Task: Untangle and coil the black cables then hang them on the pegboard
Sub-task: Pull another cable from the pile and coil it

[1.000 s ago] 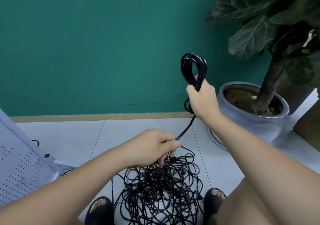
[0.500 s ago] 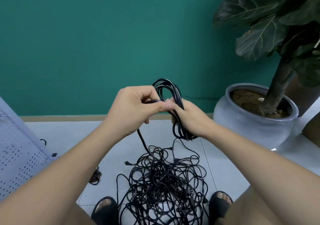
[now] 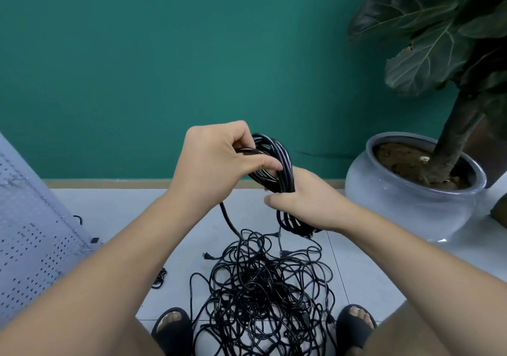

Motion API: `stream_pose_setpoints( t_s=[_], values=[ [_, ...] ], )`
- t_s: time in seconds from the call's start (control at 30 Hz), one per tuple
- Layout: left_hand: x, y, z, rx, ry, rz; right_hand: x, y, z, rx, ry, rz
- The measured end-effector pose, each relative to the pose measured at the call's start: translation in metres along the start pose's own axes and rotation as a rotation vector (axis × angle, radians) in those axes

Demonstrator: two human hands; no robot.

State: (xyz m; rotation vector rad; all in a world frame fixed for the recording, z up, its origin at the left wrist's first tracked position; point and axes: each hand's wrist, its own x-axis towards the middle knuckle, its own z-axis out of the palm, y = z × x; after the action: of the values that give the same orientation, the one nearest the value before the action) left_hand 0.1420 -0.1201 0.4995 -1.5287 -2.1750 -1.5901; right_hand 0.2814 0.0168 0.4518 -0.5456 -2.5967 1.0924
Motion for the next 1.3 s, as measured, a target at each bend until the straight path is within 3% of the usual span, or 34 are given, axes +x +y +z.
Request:
stream_pose_setpoints(
  t_s=[0.23,0.4,0.53,0.67,0.83,0.97,1.1,1.3],
  values=[
    [0.005,-0.008,-0.002,-0.069,-0.049,0.023,-0.006,-0.003,-0.001,-0.014,-0.148,-0.001],
    [0.020,-0.030,-0.004,-0.159,0.123,-0.099,-0.019,-0.018,0.007,0.015,-0.104,-0.155],
    [0.016,-0.027,0.001,-0.444,-0.092,-0.367,-0.024,-0.028,0.017,0.272,-0.072,-0.178],
    [0.009,-0.018,0.010,-0.742,-0.206,-0.526,-0.016,-0.026,0.011,0.357,0.094,-0.135],
    [-0.003,-0.002,0.024,-0.761,-0.199,-0.483,-0.011,-0.024,0.009,0.354,0.251,-0.120],
    [-0.001,-0.004,0.026,-0.532,-0.126,-0.293,-0.010,-0.021,0.009,0.276,0.315,-0.076],
    [0.002,-0.003,0.022,-0.444,-0.046,-0.244,-0.007,-0.022,0.010,0.190,0.314,-0.083],
    [0.013,-0.006,0.008,-0.822,-0.230,-0.318,-0.005,-0.019,0.005,0.143,0.153,-0.036]
  ],
)
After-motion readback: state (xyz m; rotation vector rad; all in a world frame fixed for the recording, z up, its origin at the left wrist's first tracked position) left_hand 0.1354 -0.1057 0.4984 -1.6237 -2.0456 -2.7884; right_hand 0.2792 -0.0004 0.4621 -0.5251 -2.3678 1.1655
